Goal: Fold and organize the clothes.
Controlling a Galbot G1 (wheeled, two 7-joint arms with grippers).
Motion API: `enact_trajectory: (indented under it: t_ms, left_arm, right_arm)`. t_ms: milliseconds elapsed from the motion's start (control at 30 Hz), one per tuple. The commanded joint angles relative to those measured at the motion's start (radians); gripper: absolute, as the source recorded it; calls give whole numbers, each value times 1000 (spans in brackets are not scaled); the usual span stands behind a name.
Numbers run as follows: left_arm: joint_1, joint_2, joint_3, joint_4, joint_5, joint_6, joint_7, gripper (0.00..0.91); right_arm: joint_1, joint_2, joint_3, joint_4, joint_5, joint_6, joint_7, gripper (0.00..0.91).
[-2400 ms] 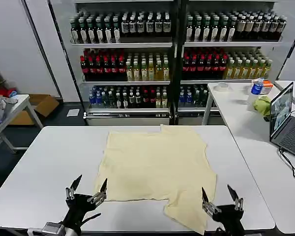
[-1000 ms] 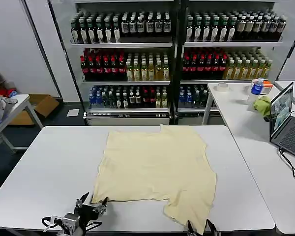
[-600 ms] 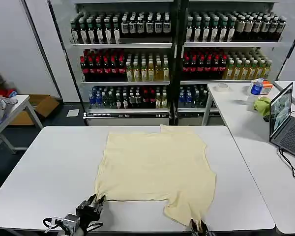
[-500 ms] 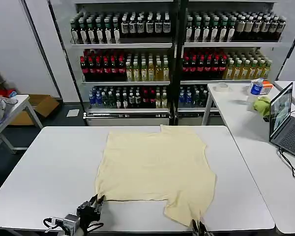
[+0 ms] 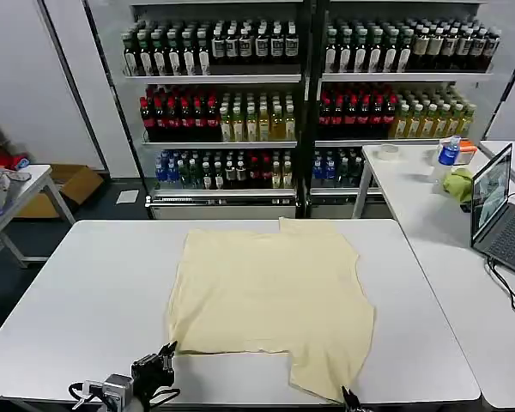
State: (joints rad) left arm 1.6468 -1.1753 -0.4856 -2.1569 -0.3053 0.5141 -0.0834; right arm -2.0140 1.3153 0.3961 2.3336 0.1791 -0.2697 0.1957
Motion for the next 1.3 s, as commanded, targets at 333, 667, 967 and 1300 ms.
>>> enact_trajectory:
  t_ms: [333, 667, 967, 1300]
  left_arm:
    - [138, -37, -77, -237, -32, -2, -5, 10]
    - [91, 13, -139, -206, -116, -6, -11, 10]
    - [99, 5, -114, -238, -109, -37, -28, 10]
    - [10, 46, -77, -174, -74, -38, -26, 10]
  right_arm:
    - [-91, -18, 68, 217, -2, 0, -10, 0]
    - [-10, -44, 178, 230, 93, -41, -13, 0]
    - [77, -75, 189, 207, 134, -50, 0, 0]
    - [241, -121, 168, 124, 188, -73, 5, 0]
